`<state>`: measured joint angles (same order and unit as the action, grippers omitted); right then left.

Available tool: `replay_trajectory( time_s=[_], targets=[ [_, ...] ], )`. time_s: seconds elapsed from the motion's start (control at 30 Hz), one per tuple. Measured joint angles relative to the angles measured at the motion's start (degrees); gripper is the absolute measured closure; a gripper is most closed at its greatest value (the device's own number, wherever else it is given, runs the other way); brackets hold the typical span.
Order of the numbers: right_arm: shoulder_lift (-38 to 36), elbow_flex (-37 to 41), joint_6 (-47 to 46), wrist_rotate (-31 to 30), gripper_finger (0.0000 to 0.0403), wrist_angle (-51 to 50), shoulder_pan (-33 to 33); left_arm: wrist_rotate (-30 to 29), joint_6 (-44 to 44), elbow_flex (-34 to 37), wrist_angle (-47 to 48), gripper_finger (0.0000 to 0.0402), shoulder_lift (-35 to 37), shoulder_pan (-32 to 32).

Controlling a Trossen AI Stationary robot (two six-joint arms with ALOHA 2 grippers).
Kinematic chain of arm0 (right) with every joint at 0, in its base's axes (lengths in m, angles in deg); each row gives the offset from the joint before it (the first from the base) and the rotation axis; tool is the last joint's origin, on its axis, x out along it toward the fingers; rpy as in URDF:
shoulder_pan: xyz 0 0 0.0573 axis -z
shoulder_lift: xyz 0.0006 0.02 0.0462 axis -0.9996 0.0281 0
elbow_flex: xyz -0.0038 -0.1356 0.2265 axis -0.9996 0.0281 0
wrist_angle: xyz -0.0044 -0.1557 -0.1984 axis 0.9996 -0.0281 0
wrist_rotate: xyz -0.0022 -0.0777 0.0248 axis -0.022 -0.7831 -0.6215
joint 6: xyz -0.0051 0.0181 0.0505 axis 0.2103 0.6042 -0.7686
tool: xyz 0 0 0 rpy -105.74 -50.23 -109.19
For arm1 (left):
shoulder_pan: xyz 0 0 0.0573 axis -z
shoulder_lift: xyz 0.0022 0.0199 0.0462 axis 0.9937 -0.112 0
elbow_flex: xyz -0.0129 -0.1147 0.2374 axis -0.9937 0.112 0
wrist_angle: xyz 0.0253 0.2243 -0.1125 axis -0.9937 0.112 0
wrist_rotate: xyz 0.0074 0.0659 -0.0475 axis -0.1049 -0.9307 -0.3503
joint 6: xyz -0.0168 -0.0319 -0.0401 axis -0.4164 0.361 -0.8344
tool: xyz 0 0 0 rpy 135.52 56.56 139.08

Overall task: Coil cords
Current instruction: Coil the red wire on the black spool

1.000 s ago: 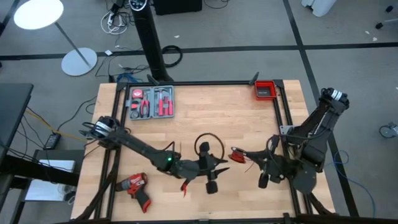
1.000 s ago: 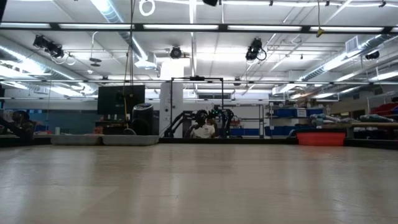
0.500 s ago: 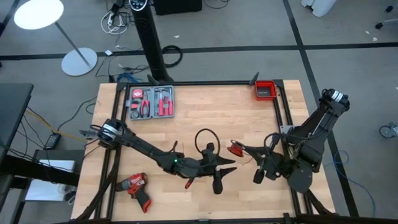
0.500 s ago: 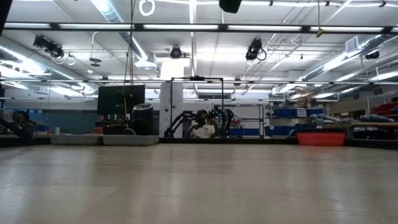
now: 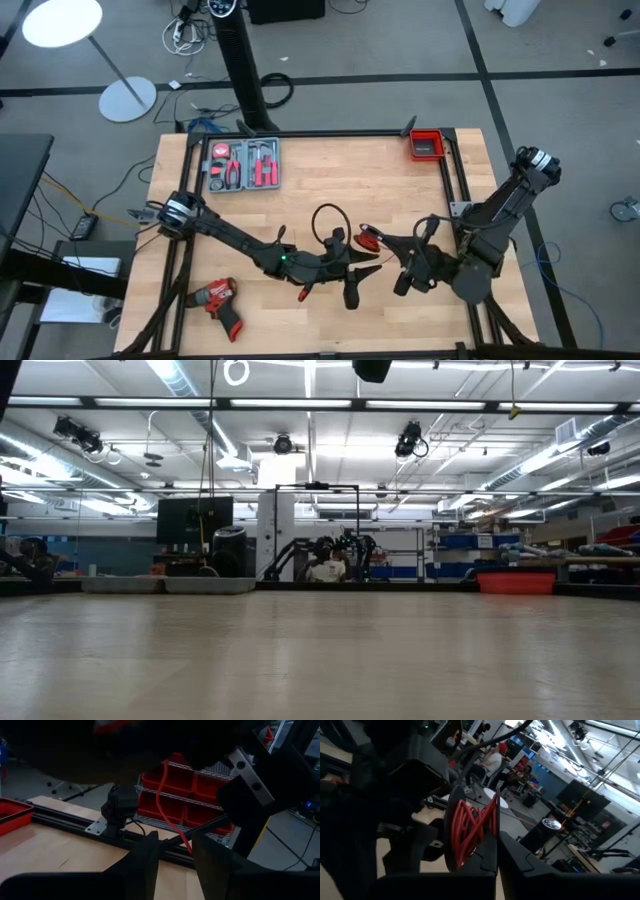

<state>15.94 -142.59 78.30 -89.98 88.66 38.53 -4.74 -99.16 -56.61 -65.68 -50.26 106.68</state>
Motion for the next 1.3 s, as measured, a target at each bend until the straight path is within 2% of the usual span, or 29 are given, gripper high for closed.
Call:
replay_trajectory(
  time_s=[0.33,0.4,0.5,0.57,0.77,0.97,1.17,1.3],
  targets=[
    [0.0,0.0,1.5,4.2,0.0403,3.6,1.0,-1.4,0.9,0.0,0.2,0.0287,0.0,0.0],
    [0.0,0.0,1.5,5.1,0.0403,3.9,1.1,-2.7,2.3,0.0,0.5,0.0313,0.0,0.0],
    [0.0,0.0,1.4,6.3,0.0403,4.0,1.4,-3.7,5.0,0.0,0.4,0.0381,0.0,0.2],
    [0.0,0.0,1.4,6.5,0.0403,4.0,1.4,-4.5,6.1,0.0,0.3,0.0393,0.0,0.3],
    [0.0,0.0,1.4,6.3,0.0403,4.4,0.7,-8.2,6.8,0.0,4.7,0.0399,0.0,0.7],
    [0.0,0.0,1.5,6.2,0.0403,4.4,-1.1,-13.2,11.5,0.0,7.8,0.0400,0.0,0.7],
    [0.0,0.0,3.5,1.8,0.0403,3.6,-4.8,-21.4,17.5,0.0,11.6,0.0401,0.1,2.2],
    [0.0,0.0,2.6,0.8,0.0403,1.0,-7.8,-24.5,20.2,0.0,12.6,0.0401,0.8,3.5]
  ],
)
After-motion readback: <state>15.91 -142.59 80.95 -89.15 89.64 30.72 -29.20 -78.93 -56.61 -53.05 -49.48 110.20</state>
